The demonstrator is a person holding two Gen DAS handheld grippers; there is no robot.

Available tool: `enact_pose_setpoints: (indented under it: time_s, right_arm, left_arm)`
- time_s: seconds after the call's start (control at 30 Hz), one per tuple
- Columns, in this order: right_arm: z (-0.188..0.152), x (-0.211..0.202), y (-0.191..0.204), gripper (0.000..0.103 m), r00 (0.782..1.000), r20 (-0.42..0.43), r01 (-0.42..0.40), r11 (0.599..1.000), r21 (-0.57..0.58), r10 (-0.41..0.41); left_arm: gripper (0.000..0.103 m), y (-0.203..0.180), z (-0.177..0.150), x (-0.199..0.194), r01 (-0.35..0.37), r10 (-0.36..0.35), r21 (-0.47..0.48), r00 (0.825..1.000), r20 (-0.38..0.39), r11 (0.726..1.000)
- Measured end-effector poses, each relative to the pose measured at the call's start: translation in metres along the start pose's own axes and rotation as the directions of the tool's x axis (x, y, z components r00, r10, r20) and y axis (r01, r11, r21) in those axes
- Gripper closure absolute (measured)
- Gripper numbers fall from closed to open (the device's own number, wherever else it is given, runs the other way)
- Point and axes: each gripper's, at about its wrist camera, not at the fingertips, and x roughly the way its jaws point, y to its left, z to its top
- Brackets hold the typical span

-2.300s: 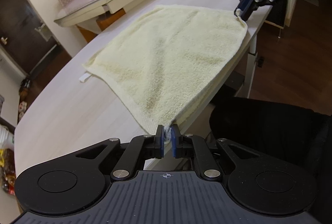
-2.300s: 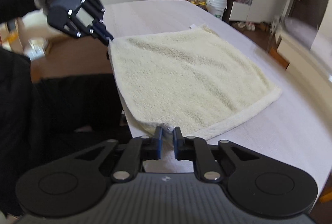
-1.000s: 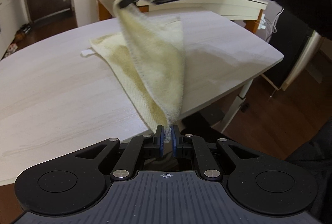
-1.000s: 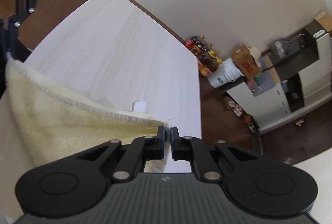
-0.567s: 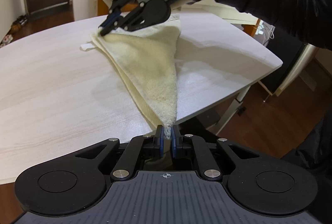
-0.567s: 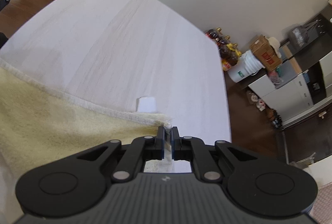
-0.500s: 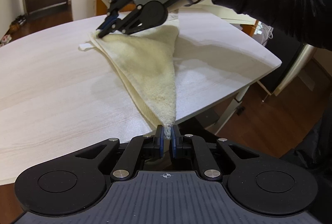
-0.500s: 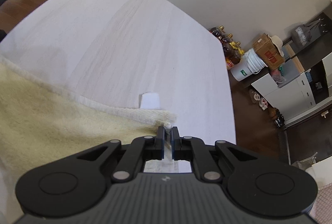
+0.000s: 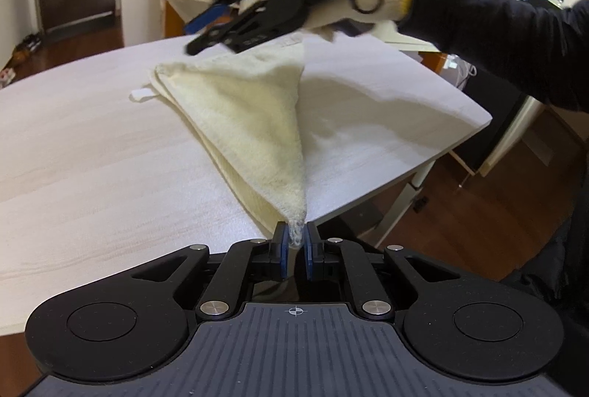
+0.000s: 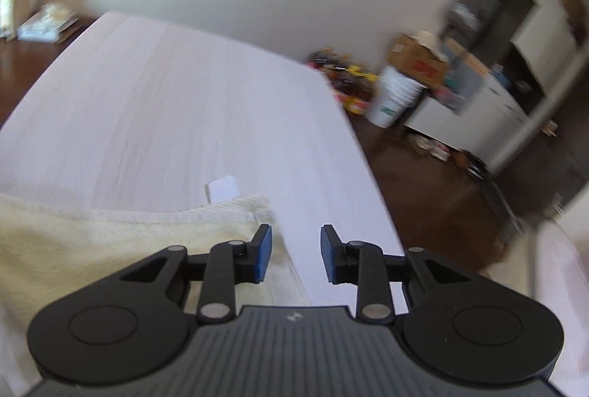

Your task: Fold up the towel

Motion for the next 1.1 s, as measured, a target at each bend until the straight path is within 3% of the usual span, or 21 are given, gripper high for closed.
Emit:
enact_pose_setpoints:
  time_s: [0.17,0.33,0.6,0.7,0.83,0.93,1.1]
  right_arm:
    - [-0.009,-0.047,0.033,0.070,0.998,0.025,0.048,0.991,0.127,-0.051]
    - [-0.012,-0.089,0.099,0.069,0.992,0.089,0.073,0.973,0.219,-0.094]
    - [-0.001,-0.113,0.188,0.059,0.984,0.146,0.061,0.955,0.289,-0.107]
    - [0.009,-0.107,0.214,0.057,0.986,0.126,0.076,0.969,0.234,-0.108]
    - [0.020,-0.095,0.244,0.056,0.984,0.075,0.154,0.984,0.093,-0.162]
    - [0.026,-0.082,0.256,0.059,0.979,0.025,0.203,0.979,-0.010,-0.203]
    - [0.033,-0.068,0.264,0.068,0.979,-0.015,0.202,0.976,-0.076,-0.204]
  left_arm:
    - [0.090,0.003,0.003,-0.016,0.002,-0.003,0.048,1.000,0.023,0.999]
    - [0.085,0.012,0.009,-0.027,-0.032,0.027,0.137,0.999,0.039,0.990]
    - [0.083,0.060,0.047,-0.016,-0.116,0.102,0.182,0.991,0.083,0.976]
    - [0.082,0.074,0.065,-0.003,-0.107,0.091,0.199,0.992,0.087,0.974]
    - [0.081,0.083,0.087,0.021,-0.081,0.064,0.250,0.995,0.075,0.965]
    - [0.081,0.086,0.095,0.032,-0.065,0.047,0.277,0.996,0.072,0.959]
    - [0.080,0.098,0.109,0.048,-0.061,0.040,0.285,0.996,0.079,0.957]
